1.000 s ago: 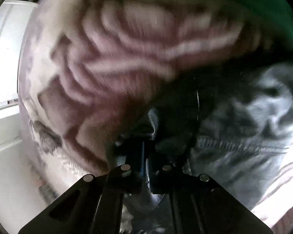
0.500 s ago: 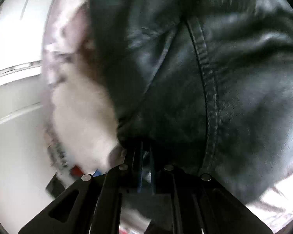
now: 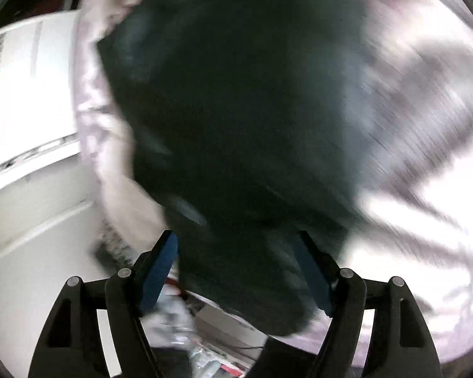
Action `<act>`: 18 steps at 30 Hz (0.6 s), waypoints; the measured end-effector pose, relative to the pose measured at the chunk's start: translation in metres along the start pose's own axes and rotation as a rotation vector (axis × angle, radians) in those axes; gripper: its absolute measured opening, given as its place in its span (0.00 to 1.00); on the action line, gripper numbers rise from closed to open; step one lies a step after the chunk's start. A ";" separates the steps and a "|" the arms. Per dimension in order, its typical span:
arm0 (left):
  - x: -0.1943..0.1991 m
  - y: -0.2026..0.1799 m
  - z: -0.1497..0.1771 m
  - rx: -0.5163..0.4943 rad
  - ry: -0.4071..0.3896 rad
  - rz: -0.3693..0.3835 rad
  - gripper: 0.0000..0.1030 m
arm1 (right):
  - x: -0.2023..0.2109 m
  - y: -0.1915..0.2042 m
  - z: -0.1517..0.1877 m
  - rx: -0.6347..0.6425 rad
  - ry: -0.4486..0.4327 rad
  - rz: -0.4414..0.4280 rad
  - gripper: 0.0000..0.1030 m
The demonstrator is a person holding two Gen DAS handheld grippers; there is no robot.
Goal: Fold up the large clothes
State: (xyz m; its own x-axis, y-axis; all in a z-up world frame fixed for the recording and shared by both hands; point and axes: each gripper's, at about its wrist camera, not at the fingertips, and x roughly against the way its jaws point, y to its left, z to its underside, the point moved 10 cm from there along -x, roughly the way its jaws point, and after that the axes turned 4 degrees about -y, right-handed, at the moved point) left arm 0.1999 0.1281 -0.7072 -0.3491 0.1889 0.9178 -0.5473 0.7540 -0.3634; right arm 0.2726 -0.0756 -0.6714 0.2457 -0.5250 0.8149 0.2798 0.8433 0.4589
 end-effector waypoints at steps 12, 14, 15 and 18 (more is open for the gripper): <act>0.004 -0.040 0.055 -0.203 0.114 0.093 0.14 | -0.075 -0.046 0.098 -0.216 0.016 -0.065 0.26; 0.016 -0.037 0.067 -0.216 0.107 0.091 0.13 | -0.071 -0.035 0.108 -0.199 0.001 -0.052 0.18; 0.018 -0.032 0.070 -0.215 0.108 0.086 0.13 | -0.072 -0.028 0.114 -0.202 0.003 -0.051 0.16; 0.010 -0.015 0.077 -0.164 0.141 0.088 0.14 | -0.090 -0.026 0.130 -0.203 0.027 -0.024 0.16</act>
State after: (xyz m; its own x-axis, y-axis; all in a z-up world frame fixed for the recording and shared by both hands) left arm 0.1464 0.0704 -0.7048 -0.2738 0.3354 0.9014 -0.3850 0.8206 -0.4223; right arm 0.1225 -0.0356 -0.7103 0.2605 -0.5498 0.7936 0.4665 0.7913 0.3951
